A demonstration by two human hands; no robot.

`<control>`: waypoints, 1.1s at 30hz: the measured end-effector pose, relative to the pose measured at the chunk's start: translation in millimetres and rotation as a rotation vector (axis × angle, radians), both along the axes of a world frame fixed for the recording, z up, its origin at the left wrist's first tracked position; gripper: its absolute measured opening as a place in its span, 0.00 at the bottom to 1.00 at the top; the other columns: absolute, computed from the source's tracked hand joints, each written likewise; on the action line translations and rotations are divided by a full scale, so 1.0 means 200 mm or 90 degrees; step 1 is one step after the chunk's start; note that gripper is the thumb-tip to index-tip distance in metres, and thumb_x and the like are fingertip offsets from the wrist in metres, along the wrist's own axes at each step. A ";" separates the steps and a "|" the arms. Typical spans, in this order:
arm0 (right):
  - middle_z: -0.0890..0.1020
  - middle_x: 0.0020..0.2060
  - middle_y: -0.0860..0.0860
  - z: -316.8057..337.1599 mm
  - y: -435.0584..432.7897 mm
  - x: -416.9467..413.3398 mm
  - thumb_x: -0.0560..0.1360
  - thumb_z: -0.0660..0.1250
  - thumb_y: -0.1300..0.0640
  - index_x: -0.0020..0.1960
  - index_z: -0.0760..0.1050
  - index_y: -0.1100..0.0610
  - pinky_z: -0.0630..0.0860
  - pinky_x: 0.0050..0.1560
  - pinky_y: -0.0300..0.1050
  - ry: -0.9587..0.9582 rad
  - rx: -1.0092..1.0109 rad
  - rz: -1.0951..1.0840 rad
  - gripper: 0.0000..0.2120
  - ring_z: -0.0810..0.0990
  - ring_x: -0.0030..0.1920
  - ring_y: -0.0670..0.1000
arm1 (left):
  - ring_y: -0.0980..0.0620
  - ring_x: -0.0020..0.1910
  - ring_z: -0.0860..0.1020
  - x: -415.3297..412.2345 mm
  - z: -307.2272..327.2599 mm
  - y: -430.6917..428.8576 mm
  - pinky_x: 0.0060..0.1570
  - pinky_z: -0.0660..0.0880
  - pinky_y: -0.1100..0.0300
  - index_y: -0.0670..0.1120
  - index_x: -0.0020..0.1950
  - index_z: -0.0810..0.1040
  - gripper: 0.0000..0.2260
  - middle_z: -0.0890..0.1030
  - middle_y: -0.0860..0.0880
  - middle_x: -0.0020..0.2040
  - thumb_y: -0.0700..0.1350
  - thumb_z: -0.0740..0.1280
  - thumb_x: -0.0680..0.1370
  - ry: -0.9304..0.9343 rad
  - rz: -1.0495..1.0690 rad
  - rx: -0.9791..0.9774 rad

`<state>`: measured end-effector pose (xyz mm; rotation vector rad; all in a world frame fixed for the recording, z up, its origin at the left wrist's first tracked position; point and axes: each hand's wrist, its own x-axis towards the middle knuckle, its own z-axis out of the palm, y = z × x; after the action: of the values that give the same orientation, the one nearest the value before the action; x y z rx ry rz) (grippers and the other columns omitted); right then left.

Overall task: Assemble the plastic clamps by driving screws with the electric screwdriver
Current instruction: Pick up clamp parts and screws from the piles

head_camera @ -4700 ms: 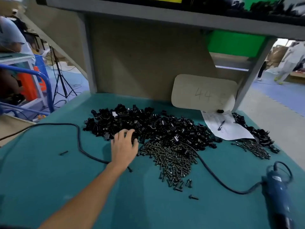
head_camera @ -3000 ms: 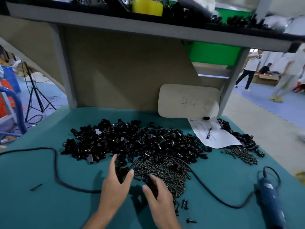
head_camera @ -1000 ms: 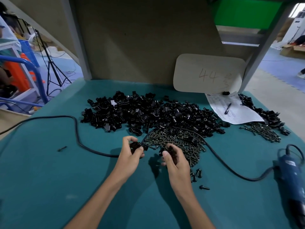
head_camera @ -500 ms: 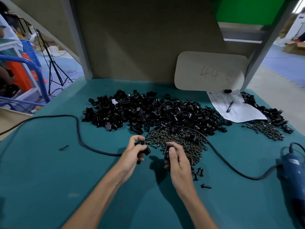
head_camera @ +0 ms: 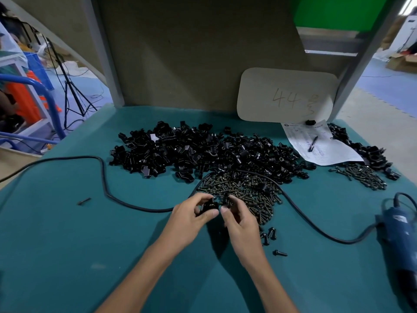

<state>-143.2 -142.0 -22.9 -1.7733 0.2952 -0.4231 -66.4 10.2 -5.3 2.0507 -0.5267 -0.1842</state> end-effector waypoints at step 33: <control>0.82 0.56 0.36 0.01 0.02 0.00 0.81 0.58 0.43 0.64 0.73 0.33 0.76 0.57 0.43 0.002 -0.035 0.041 0.13 0.81 0.57 0.40 | 0.65 0.65 0.74 -0.06 -0.05 0.00 0.62 0.73 0.62 0.64 0.71 0.70 0.16 0.76 0.67 0.64 0.60 0.62 0.83 -0.099 -0.061 -0.017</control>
<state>-144.1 -137.6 -20.7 -1.8328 0.2293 -0.3853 -78.1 9.8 -15.7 2.0249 -0.7199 -0.0734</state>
